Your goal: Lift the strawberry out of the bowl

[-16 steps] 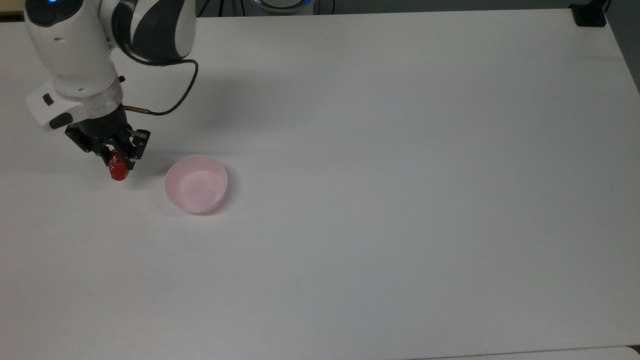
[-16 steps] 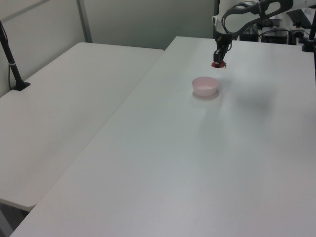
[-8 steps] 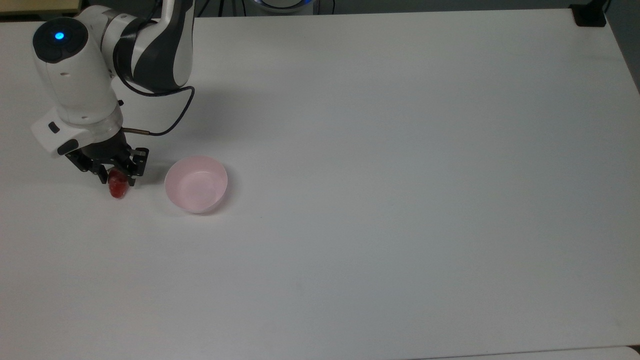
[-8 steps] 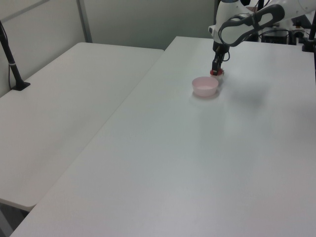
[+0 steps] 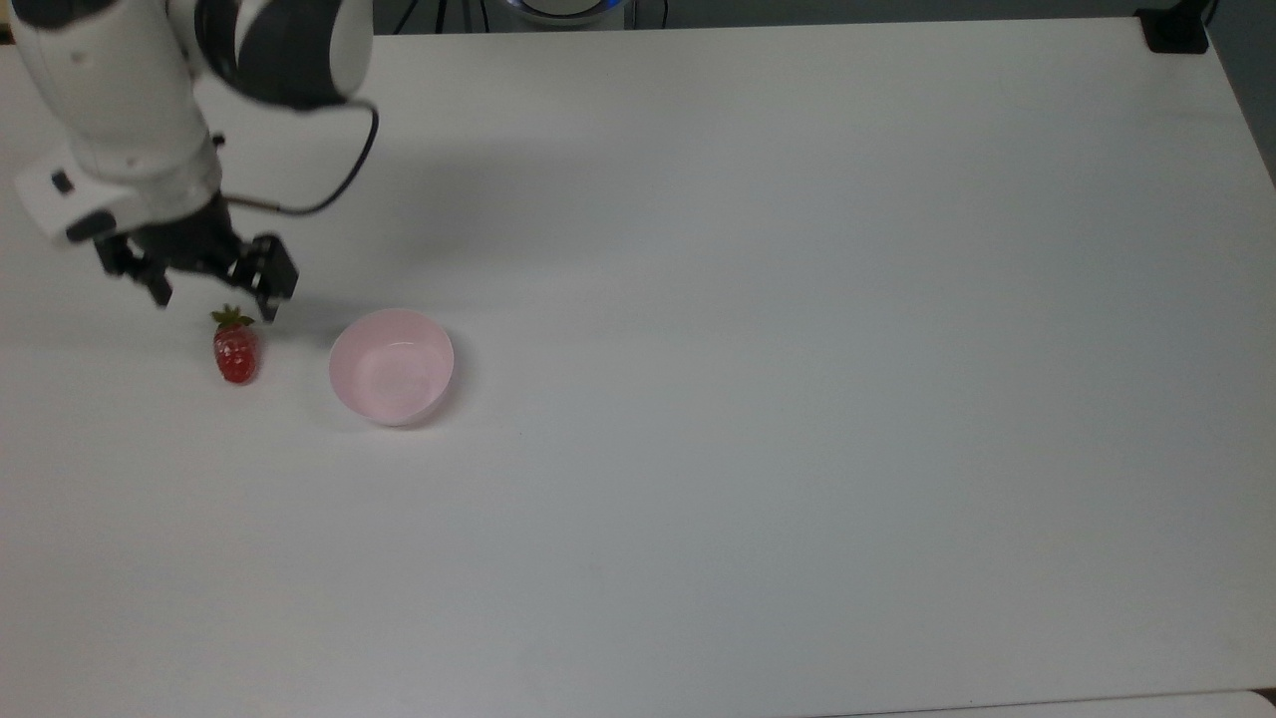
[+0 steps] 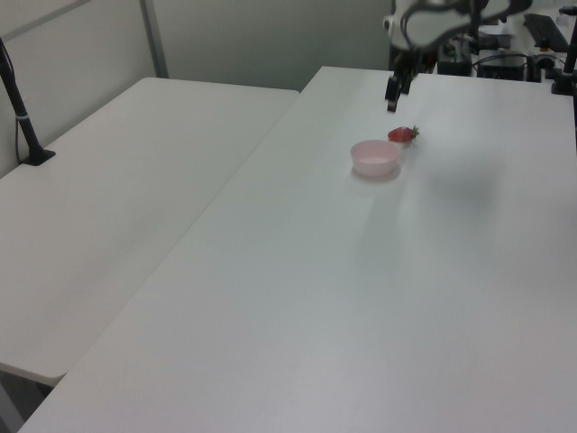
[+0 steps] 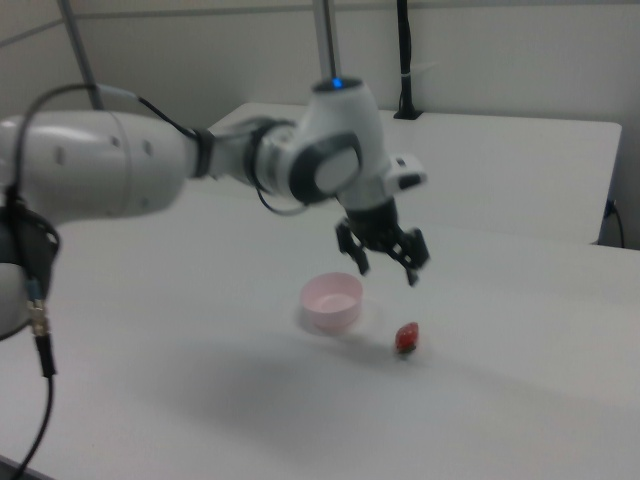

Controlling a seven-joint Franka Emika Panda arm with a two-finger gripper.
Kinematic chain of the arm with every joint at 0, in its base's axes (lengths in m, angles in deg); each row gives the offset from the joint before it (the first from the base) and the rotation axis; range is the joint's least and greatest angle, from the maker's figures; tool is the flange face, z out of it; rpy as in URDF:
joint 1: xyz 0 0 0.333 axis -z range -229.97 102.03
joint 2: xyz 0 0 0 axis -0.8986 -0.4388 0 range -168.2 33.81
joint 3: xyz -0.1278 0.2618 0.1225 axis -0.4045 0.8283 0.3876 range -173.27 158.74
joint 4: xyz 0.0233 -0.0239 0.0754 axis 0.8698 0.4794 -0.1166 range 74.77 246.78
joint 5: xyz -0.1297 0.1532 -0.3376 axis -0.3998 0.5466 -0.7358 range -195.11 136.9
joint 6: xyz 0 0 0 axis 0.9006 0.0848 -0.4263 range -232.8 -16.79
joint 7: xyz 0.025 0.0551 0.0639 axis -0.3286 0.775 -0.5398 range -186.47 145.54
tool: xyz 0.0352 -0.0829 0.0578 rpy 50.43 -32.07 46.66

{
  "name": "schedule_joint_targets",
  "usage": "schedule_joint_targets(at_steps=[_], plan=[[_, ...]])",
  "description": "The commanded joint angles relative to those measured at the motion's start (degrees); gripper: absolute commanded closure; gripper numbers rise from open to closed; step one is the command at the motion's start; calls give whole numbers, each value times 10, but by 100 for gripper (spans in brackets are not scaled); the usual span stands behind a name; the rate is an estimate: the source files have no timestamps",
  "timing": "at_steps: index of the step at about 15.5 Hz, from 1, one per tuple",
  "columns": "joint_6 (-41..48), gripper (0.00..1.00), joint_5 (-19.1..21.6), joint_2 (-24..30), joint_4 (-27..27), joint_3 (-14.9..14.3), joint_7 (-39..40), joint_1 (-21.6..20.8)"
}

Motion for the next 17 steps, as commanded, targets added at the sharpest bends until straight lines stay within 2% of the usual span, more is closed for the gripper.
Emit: schedule_joint_targets(at_steps=[1,3,5,7,8,11,14,17], plan=[[160,0,0,125,25,51,-109,-6],[218,0,0,162,26,73,-171,-21],[275,0,1,186,29,71,-207,-59],[283,0,16,211,45,64,-230,-82],[280,0,23,227,63,55,-232,-97],[253,0,27,259,105,-3,-214,-164],[228,0,24,259,107,-9,-133,-171],[227,0,26,268,105,-40,-115,-192]])
